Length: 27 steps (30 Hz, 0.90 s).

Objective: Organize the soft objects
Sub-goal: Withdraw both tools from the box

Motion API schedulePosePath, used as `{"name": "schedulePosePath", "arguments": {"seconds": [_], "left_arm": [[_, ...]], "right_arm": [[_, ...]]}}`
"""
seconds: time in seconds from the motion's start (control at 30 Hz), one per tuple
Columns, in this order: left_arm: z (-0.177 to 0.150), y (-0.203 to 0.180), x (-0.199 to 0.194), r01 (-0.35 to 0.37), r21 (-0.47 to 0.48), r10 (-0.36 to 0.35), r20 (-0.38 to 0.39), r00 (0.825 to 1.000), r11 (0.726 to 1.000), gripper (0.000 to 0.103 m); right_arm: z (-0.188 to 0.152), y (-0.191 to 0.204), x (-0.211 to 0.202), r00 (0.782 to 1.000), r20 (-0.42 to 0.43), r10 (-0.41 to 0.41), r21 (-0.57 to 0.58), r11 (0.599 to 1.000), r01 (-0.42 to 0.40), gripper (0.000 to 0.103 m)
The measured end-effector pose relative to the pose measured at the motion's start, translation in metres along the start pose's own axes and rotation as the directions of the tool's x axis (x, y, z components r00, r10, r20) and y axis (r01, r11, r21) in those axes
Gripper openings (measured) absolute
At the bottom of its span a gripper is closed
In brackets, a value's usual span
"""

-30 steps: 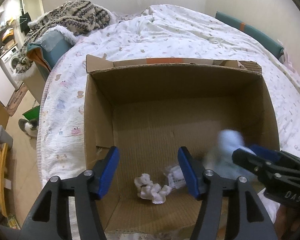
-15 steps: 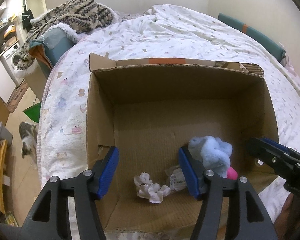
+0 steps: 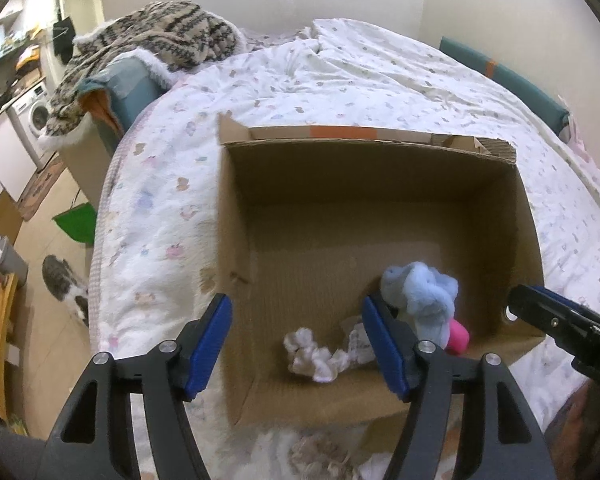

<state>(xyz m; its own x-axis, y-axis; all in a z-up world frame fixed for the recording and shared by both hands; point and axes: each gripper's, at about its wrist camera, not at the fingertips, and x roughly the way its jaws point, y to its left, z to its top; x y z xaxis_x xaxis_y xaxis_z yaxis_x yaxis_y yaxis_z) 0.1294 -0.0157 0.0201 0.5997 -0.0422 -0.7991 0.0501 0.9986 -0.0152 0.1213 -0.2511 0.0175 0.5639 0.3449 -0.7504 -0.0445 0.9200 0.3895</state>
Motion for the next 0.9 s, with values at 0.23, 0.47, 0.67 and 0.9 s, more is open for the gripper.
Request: {"name": "schedulePosePath", "arguments": {"seconds": [0.23, 0.47, 0.67, 0.9], "left_arm": [[-0.015, 0.013, -0.020, -0.011, -0.027, 0.011, 0.005, 1.000, 1.000, 0.065], [-0.034, 0.022, -0.036, -0.016, -0.034, 0.016, -0.004, 1.000, 0.999, 0.065], [-0.048, 0.033, -0.045, -0.016, -0.076, 0.014, -0.030, 0.999, 0.997, 0.065], [-0.061, 0.036, -0.054, -0.038, -0.083, 0.034, -0.041, 0.999, 0.996, 0.065]], "right_arm": [[-0.011, 0.007, -0.015, 1.000, 0.005, -0.005, -0.014, 1.000, 0.005, 0.082], [-0.028, 0.005, -0.026, 1.000, -0.011, 0.000, 0.021, 1.000, 0.001, 0.082], [-0.039, 0.002, -0.032, 1.000, -0.027, -0.005, 0.054, 0.999, 0.006, 0.082], [-0.054, 0.004, -0.033, 0.997, -0.069, -0.021, 0.057, 0.998, 0.025, 0.082]]}}
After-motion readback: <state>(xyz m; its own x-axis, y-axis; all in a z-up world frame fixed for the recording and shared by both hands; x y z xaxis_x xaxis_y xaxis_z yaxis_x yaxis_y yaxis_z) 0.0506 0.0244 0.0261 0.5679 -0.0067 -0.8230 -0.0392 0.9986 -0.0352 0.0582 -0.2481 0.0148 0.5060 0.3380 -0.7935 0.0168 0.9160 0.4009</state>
